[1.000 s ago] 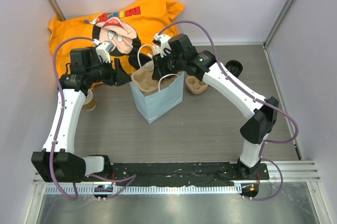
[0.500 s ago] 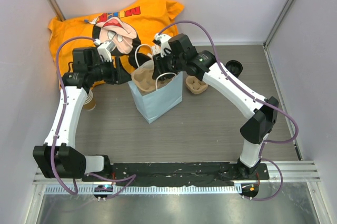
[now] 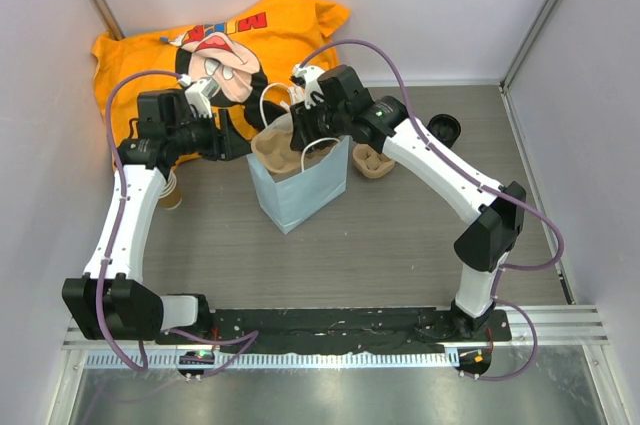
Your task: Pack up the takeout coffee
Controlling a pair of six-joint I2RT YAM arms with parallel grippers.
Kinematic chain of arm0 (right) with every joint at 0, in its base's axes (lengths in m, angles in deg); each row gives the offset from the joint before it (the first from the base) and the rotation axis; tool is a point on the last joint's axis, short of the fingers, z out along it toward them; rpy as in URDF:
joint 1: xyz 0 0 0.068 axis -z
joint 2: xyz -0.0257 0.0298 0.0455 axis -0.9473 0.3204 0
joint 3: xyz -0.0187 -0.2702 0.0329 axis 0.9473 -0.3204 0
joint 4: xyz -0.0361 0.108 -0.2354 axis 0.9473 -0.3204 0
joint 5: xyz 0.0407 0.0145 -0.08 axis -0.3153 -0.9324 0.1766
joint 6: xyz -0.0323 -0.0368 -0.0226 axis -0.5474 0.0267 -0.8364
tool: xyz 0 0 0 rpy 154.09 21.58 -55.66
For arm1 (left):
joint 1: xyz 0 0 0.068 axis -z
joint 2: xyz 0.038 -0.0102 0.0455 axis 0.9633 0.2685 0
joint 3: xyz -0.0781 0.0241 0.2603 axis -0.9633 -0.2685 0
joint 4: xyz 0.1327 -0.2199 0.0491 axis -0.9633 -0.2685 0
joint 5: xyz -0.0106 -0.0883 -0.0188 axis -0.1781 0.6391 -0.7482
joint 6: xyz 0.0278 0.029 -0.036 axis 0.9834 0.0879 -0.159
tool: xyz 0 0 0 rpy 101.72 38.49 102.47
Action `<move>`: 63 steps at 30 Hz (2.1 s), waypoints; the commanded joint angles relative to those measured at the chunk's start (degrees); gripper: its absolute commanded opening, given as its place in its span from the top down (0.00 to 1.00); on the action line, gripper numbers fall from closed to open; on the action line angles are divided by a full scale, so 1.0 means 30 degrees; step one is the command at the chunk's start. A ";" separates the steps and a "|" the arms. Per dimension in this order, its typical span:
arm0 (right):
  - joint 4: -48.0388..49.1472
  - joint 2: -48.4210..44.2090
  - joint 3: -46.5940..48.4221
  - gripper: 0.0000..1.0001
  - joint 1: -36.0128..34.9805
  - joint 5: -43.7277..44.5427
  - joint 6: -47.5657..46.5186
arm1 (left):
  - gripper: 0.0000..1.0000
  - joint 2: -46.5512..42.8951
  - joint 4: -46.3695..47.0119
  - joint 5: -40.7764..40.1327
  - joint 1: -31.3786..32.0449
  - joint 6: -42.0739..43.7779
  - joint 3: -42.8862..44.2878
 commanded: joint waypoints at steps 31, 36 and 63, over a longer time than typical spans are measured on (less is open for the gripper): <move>0.0862 0.0005 0.0819 0.72 0.0235 0.0520 0.0061 | 0.60 0.0178 0.0348 0.0815 -0.0105 0.0018 0.0194; 0.0833 0.0297 0.0907 0.72 0.0353 0.0667 0.0090 | 0.63 0.0032 0.0170 0.1606 -0.0105 0.0047 0.0341; 0.0393 0.0093 0.0321 0.72 0.0470 0.2131 -0.1110 | 0.73 -0.0262 -0.1265 0.2457 -0.0134 0.1513 0.1132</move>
